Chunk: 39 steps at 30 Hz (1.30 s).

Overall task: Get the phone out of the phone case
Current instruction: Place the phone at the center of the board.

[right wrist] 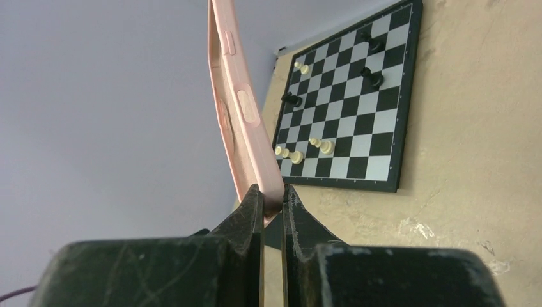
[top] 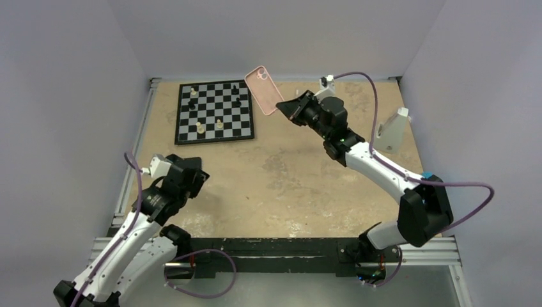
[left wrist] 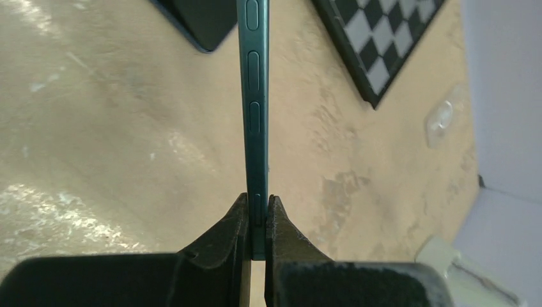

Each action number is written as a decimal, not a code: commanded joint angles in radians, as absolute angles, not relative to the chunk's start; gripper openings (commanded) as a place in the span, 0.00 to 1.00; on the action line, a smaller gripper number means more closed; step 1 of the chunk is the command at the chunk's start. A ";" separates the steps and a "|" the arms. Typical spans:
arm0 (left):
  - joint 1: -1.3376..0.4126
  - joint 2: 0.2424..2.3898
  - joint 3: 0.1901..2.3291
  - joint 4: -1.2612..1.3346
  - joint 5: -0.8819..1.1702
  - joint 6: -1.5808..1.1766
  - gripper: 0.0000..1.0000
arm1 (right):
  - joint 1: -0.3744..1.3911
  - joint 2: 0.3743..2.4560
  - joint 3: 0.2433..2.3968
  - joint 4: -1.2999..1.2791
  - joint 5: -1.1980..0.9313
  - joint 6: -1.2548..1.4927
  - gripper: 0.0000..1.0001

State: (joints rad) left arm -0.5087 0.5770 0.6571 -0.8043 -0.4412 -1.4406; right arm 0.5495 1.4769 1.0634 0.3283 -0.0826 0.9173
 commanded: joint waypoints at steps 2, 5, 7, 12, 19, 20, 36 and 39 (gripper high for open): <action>-0.396 0.669 0.632 -0.826 -0.487 -1.584 0.00 | 0.549 1.362 1.025 0.299 -0.015 0.825 0.00; -0.320 0.689 0.608 -0.792 -0.471 -1.605 0.00 | 0.545 1.327 0.994 0.309 -0.015 0.820 0.00; -0.290 0.707 0.598 -0.800 -0.489 -1.643 0.00 | 0.542 1.311 0.982 0.311 -0.018 0.819 0.00; -0.220 0.716 0.469 -0.699 -0.414 -1.786 0.00 | 0.538 1.287 0.967 0.322 -0.033 0.817 0.00; -0.189 0.767 0.327 -0.496 -0.336 -1.915 0.00 | 0.538 1.268 0.941 0.339 -0.042 0.812 0.00; -0.188 0.776 0.317 -0.476 -0.337 -1.926 0.00 | 0.538 1.266 0.934 0.345 -0.045 0.813 0.00; -0.187 0.769 0.219 -0.366 -0.398 -1.931 0.41 | 0.536 1.217 0.885 0.360 -0.068 0.821 0.00; -0.187 0.704 0.234 -0.414 -0.402 -1.870 0.72 | 0.537 1.207 0.873 0.359 -0.074 0.819 0.00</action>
State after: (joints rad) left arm -0.1959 0.7734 0.2256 -0.3664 -0.3889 -1.9221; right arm 0.5419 1.2476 0.8906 0.3023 -0.0525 0.8291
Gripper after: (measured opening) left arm 0.561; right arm 0.074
